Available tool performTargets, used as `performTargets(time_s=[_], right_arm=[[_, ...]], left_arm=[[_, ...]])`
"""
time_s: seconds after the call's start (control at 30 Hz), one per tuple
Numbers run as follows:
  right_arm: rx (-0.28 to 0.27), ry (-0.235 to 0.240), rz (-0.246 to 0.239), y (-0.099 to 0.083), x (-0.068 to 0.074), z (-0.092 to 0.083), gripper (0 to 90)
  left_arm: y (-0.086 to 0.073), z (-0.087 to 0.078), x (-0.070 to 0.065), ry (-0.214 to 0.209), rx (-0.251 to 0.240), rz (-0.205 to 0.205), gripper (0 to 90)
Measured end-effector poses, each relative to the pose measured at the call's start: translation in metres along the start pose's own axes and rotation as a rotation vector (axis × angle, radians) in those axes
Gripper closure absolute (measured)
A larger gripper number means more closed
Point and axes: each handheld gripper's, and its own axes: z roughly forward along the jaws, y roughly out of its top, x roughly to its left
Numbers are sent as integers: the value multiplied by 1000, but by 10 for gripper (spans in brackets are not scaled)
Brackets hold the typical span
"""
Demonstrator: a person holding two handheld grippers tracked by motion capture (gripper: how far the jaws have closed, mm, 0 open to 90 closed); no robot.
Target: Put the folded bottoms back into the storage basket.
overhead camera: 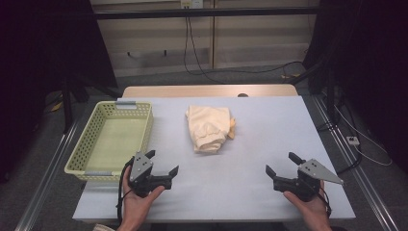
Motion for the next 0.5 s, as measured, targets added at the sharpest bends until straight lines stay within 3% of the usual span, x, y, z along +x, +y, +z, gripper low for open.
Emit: performTargets(time_s=[0.27, 0.43, 0.5], right_arm=[[4, 4, 6, 0, -1, 1, 63], [9, 11, 9, -1, -2, 1, 63], [14, 15, 9, -1, -2, 2, 63]], left_arm=[[2, 4, -1, 2, 13, -13, 50], [5, 6, -6, -15, 22, -1, 49], [7, 8, -10, -14, 30, 24, 49]])
